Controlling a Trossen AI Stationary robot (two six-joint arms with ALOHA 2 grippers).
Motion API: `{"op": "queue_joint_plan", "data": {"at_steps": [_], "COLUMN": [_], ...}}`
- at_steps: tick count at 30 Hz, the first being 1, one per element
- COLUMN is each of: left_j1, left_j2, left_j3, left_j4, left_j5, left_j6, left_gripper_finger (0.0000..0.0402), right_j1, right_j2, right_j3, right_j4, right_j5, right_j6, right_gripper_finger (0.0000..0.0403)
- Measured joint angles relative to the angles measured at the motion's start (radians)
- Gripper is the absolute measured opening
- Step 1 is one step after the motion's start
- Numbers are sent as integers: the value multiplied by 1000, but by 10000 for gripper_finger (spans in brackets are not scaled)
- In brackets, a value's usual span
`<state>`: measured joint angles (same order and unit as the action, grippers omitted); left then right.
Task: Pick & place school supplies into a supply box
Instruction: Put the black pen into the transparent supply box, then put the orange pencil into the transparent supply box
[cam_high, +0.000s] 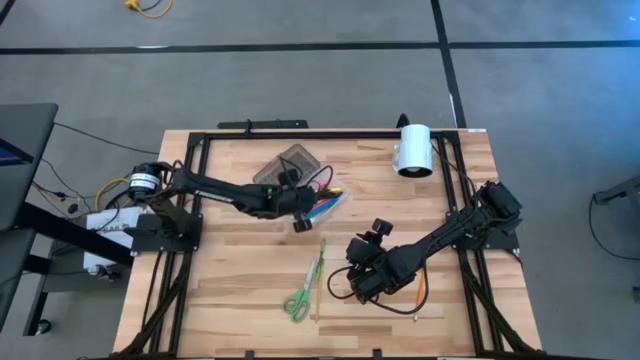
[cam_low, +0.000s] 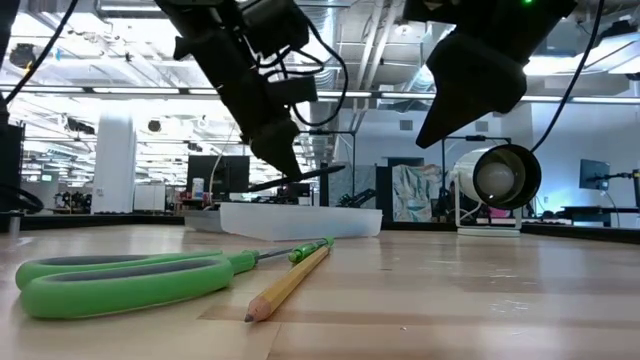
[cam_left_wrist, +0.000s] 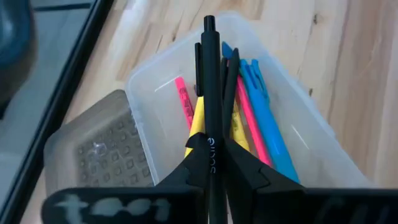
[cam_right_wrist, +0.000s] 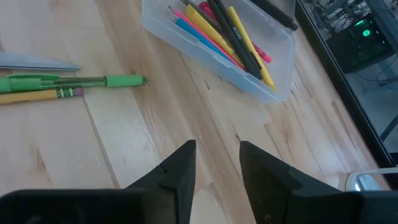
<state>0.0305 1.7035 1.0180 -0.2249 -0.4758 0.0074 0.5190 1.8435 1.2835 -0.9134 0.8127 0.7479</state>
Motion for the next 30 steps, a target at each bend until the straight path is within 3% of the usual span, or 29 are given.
{"op": "queue_joint_plan", "data": {"at_steps": [17,25,30], "left_j1": [17,-121,-247], "left_j2": [0,0,-5], "left_j3": [-2,-2,-2], "left_j4": [4,-112,-152], "left_j5": [0,111,120], "left_j6": [31,119,147], "left_gripper_finger": [127,135,135], "right_j1": [-24,46,120], "right_j2": [0,0,0], "right_j3": [0,0,0], "right_j4": [1,-20,-66], "right_j5": [-3,-69,-86], "right_j6": [-14,34,119], "right_gripper_finger": [118,118,118]}}
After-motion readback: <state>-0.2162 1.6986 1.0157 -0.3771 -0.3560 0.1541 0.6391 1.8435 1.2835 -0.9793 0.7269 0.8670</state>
